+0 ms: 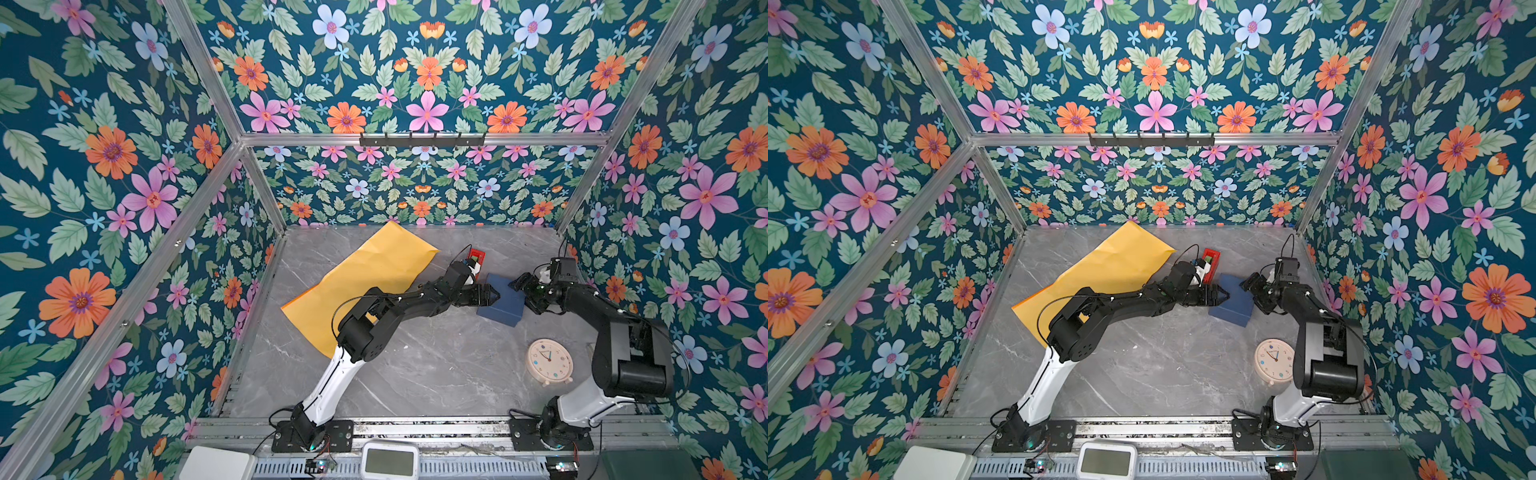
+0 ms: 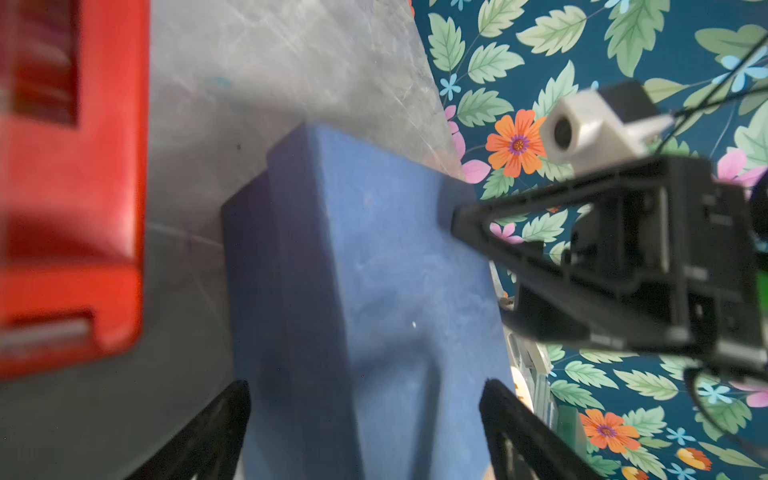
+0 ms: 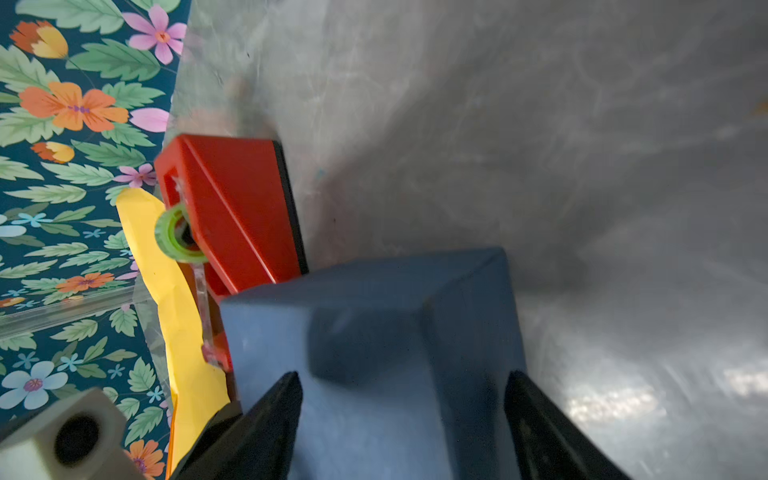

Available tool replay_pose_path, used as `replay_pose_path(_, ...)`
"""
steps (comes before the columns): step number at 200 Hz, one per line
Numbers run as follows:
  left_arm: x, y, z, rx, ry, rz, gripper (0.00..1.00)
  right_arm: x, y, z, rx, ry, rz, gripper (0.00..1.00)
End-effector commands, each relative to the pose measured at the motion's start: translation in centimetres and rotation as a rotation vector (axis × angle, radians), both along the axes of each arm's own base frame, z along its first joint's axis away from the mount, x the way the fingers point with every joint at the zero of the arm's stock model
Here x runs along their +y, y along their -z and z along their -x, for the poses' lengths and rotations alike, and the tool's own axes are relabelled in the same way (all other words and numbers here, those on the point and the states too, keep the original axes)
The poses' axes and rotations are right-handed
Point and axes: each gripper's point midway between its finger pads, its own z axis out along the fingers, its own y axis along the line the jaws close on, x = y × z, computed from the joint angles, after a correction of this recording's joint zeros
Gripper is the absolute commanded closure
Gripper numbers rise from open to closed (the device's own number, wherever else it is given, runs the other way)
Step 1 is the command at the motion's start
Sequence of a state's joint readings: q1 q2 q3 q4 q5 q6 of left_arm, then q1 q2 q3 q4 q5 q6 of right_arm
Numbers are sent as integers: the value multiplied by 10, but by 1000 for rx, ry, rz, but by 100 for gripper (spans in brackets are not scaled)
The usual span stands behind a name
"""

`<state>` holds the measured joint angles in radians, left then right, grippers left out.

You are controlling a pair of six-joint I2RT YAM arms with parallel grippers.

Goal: Wrap the gift box in paper

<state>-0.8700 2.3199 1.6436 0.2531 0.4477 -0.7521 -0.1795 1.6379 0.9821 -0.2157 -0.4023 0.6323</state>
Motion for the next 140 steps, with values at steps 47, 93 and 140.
replay_pose_path(47, 120, -54, -6, -198, -107, -115, 0, -36, -47, -1, -72, 0, 259, 6)
replay_pose_path(93, 238, -10, -63, -361, -288, -751, 3, -2, -70, 13, -140, -89, 277, 6)
replay_pose_path(140, 243, 10, -102, -442, -223, -993, 6, 7, -69, 14, -148, -116, 234, 6)
